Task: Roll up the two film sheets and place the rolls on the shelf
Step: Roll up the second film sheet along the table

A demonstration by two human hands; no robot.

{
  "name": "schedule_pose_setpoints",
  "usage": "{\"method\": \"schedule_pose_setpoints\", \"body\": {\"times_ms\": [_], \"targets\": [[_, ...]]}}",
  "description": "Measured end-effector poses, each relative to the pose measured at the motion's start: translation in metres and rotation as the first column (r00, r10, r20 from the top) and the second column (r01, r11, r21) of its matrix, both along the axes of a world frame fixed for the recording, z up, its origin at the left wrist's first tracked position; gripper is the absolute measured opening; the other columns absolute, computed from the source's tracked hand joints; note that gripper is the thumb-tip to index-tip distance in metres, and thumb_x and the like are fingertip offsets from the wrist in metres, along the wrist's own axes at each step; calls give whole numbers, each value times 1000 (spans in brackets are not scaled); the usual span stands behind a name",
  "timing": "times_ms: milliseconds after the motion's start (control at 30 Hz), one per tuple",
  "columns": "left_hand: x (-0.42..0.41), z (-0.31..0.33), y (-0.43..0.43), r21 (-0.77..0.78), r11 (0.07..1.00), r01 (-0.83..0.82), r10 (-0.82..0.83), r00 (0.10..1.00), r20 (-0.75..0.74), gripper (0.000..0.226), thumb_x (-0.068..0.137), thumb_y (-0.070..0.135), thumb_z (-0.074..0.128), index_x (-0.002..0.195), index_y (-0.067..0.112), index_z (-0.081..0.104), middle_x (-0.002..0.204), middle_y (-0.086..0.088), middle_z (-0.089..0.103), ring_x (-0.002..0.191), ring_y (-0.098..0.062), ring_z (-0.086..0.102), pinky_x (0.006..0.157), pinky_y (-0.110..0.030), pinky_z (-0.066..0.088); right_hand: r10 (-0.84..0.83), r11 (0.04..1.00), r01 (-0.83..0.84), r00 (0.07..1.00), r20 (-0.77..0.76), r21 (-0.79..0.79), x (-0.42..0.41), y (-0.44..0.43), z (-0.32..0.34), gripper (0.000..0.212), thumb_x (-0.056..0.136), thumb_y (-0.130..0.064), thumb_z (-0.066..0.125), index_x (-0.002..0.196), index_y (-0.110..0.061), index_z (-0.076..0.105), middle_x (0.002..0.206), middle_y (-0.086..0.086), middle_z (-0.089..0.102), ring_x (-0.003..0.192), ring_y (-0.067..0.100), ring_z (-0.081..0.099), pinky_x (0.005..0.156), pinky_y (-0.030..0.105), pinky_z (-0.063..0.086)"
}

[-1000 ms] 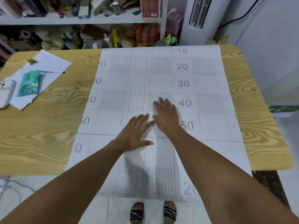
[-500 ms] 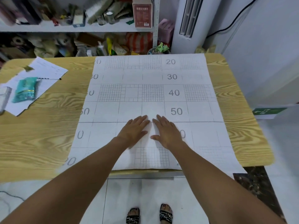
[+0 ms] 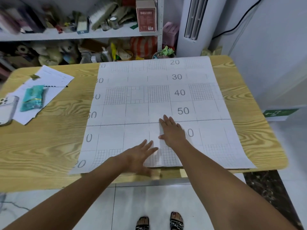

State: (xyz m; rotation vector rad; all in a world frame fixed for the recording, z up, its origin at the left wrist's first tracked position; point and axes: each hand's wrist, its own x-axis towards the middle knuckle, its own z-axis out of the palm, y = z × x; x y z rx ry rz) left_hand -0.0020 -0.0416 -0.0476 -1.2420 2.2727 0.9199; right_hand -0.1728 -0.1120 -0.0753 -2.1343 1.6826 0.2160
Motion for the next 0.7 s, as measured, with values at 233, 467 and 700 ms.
{"method": "schedule_pose_setpoints", "body": {"times_ms": [233,467,700], "targets": [[3,7,-12,-178,974,-141,126,987,-97,55,89,44,52,136,24,32,129,-2,51,114,-19,49,90,-31,41,-13,996,28,985,175,-88,1,5,23,46,97,-33,43,141,-20,34,149,3,31,130,24,37,104,38,31],[-1,0,-5,-291,938,-189,147,976,-160,47,89,36,54,132,23,38,121,-4,55,106,-21,52,83,-31,40,262,725,-58,945,197,-686,-21,73,21,24,91,-25,45,107,-17,61,109,4,61,97,20,53,85,32,41],[0,-12,5,-338,880,-332,249,931,-267,43,90,33,53,130,23,42,122,0,56,108,-18,51,83,-26,39,304,727,-250,952,-27,-640,-43,100,-17,32,79,-45,61,100,-21,67,108,0,63,91,20,55,84,34,41]]}}
